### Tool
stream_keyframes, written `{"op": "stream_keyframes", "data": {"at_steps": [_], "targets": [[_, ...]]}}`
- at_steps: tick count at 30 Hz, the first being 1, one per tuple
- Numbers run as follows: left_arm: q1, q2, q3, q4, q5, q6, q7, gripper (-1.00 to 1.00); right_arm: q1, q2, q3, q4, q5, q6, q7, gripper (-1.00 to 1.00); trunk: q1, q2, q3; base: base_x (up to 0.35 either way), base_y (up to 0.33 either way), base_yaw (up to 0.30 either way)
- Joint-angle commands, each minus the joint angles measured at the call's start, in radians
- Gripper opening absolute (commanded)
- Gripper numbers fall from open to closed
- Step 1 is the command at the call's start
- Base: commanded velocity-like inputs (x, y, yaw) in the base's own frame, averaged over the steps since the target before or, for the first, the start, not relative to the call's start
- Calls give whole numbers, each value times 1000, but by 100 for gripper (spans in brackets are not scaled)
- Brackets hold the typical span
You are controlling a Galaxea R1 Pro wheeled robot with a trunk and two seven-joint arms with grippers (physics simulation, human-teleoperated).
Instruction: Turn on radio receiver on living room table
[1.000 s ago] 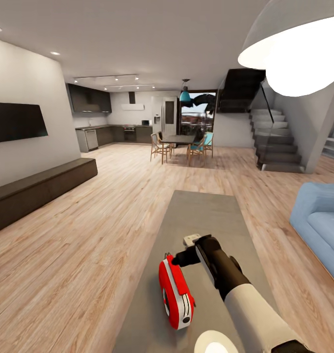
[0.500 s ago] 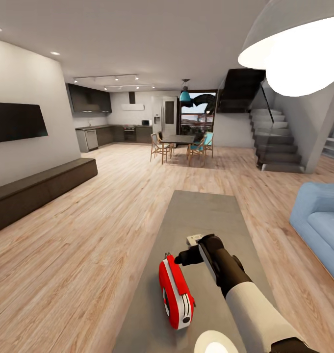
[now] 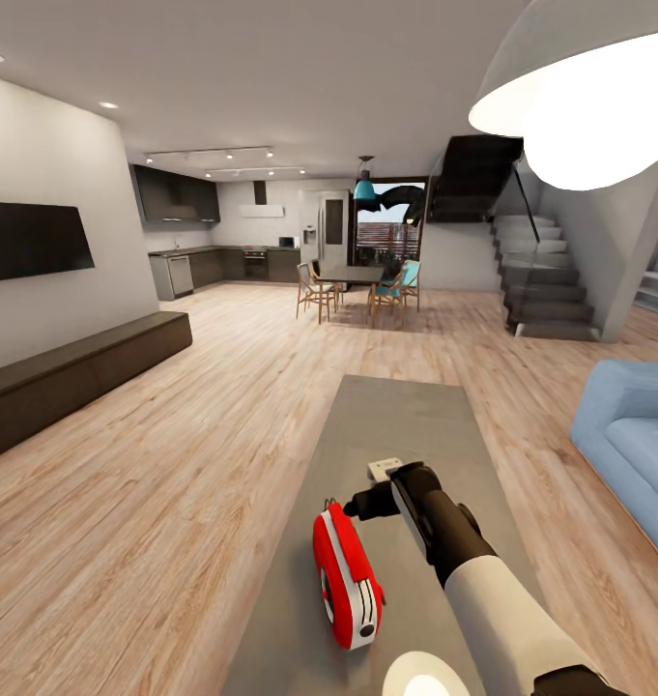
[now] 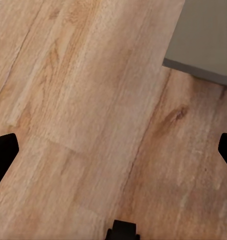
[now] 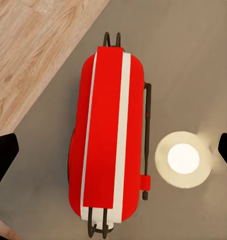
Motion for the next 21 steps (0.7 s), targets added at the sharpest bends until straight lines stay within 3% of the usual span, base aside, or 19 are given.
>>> {"op": "stream_keyframes", "data": {"at_steps": [1,21], "targets": [[0,1,1,0,0,0,1,100,0,0,0,0,0,-1,0,100,0,0,0,0,0,0],[0,6,3,4,-3,1,1,100,0,0,1,0,-1,-1,-1,100,0,0,0,0,72,0]]}}
